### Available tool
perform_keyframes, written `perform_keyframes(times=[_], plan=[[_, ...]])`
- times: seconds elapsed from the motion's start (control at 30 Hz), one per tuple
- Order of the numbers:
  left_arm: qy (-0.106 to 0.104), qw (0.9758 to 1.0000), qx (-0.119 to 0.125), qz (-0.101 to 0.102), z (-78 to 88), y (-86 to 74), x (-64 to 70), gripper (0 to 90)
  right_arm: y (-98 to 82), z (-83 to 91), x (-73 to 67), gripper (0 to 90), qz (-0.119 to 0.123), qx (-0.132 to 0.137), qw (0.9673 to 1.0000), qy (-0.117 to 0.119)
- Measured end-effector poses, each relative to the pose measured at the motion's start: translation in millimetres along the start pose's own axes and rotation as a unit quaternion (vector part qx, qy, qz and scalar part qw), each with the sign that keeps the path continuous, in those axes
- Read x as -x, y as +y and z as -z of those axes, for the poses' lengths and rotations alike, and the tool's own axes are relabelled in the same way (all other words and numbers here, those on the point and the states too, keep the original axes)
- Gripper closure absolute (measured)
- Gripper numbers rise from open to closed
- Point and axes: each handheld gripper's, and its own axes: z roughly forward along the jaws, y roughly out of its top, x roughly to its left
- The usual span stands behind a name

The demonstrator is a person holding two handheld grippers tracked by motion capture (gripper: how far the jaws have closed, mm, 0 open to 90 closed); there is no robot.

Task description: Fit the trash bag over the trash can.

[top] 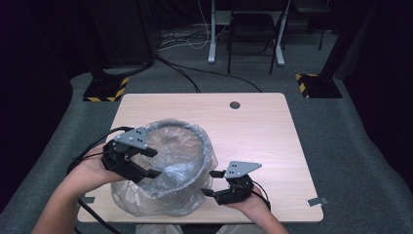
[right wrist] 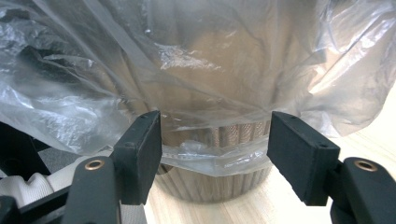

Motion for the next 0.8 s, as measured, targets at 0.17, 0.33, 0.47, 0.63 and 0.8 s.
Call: perform_keyframes(times=[0.17,0.33,0.47,0.63,0.8], plan=[[-0.02,0.9997,0.002,-0.011,-10.0,-0.2,9.5,34.5,-0.2,1.1,1.1,34.1,-0.002,0.002,1.0,-0.001],[-0.024,0.9994,-0.023,-0.006,-23.9,-2.2,7.9,32.8,0.0,0.1,-0.9,34.1,0.002,0.002,1.0,0.0],[-0.039,0.999,-0.023,0.007,-27.9,-4.0,5.1,33.2,-0.5,0.9,0.1,34.1,-0.001,0.003,1.0,0.0],[-0.051,0.9982,-0.026,0.019,-29.4,-4.2,2.4,31.7,-0.6,0.4,0.4,34.0,0.0,0.002,1.0,0.0],[-0.063,0.9972,-0.029,0.028,-31.1,-3.5,0.4,30.6,-0.7,0.1,0.5,34.1,-0.001,0.002,1.0,0.0]])
